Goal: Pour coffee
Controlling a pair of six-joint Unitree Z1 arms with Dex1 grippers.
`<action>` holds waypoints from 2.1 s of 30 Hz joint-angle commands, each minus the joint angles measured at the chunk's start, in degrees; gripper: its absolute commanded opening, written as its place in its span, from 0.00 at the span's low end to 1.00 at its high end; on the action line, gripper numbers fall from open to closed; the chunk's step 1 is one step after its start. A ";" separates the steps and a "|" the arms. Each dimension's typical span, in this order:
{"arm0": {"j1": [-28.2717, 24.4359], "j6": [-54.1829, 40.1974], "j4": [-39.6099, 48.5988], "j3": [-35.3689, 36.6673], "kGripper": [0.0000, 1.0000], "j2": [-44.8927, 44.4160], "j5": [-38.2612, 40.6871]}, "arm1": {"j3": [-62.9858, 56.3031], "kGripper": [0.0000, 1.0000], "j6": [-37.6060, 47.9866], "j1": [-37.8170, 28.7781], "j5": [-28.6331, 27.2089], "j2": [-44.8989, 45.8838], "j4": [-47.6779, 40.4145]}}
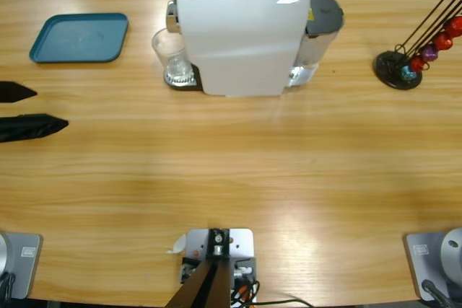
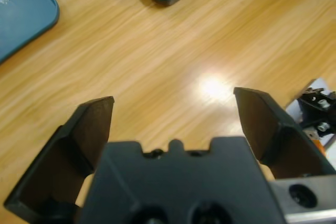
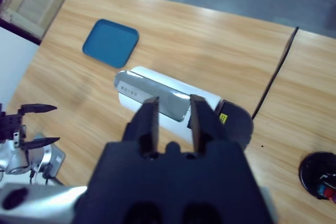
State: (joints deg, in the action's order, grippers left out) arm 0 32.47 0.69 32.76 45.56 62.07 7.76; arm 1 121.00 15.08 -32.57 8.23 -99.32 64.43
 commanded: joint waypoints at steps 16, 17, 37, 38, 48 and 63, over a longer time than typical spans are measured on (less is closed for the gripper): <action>1.37 2.39 2.13 -0.73 0.99 1.47 -2.33 | 15.75 0.00 3.22 0.23 2.30 -18.37 19.08; 1.37 2.39 2.13 -0.73 0.99 1.52 -2.31 | 15.68 0.00 3.31 0.23 2.36 -18.44 19.15; 1.49 2.32 0.92 -1.38 0.99 2.28 -2.30 | 13.38 0.00 2.55 0.75 2.76 -20.48 19.33; 1.62 2.32 0.81 -1.46 0.99 2.30 -2.31 | 13.29 0.00 2.43 0.75 2.39 -20.48 19.38; 1.72 2.30 0.81 -1.44 0.99 2.53 -2.31 | 12.40 0.00 1.74 0.40 1.00 -21.37 19.68; 1.72 2.30 0.81 -1.35 0.99 2.98 -2.38 | 12.66 0.00 1.23 1.28 1.16 -22.99 19.50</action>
State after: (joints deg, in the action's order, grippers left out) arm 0 33.62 2.04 34.04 45.57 62.99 6.21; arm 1 134.95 17.15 -31.62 10.20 -118.43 83.61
